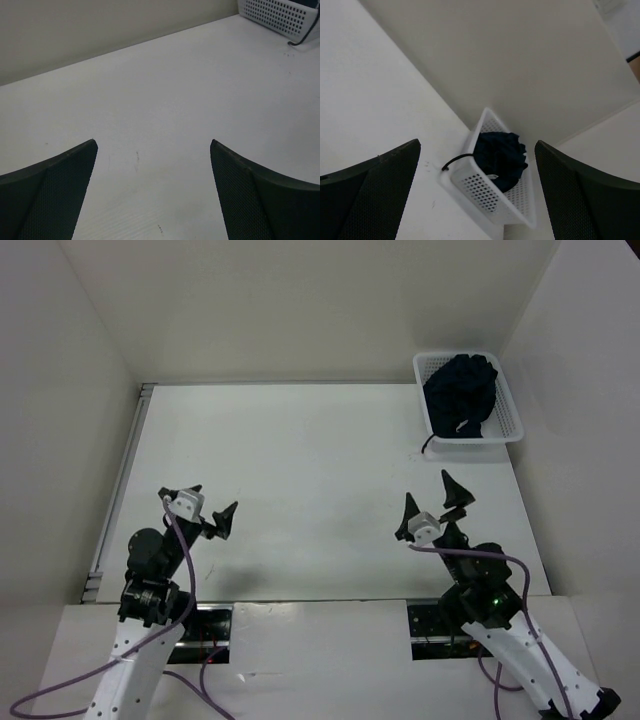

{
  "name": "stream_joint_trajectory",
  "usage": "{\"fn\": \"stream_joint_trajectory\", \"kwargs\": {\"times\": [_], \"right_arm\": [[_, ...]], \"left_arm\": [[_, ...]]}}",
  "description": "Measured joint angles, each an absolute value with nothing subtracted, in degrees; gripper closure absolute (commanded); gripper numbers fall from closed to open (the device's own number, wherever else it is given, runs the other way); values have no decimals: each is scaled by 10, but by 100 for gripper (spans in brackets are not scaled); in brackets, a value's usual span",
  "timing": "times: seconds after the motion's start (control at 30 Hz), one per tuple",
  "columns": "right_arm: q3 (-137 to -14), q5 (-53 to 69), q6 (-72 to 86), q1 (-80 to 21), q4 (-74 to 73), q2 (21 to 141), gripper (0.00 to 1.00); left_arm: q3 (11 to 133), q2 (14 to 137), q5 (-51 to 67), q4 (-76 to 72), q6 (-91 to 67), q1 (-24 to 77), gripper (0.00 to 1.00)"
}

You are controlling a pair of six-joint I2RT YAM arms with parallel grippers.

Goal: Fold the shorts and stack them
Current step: Grab the shorts from the pile

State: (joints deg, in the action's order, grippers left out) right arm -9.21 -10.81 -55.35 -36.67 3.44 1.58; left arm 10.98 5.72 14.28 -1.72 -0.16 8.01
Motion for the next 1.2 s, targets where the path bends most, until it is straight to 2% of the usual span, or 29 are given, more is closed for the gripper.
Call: {"fn": "stream_joint_trajectory", "kwargs": {"times": [0.13,0.3,0.43,0.57,0.63,0.93,1.2], "right_arm": [[-209,-139,-526,-362,46,134,0],[-491,-173,-417,-318,38,522,0],[-636,-122,-318,-212,-64,710,0],[-864,-81,-198,-87,-149,921,0],[-940,-76,-143,-41,-170,1001,0],[-1088,-104,46,48,-243,1226,5],[-1100,-141,98,83,-260,1296,6]], "left_arm": [[224,207,102,4,-2,80,0],[451,539,78,14,-2,80,0],[518,660,77,111,-2,84,0],[686,842,71,216,-2,76,0],[748,912,67,236,-2,72,0],[914,1077,111,339,-2,66,0],[944,1115,102,344,-2,92,0]]}}
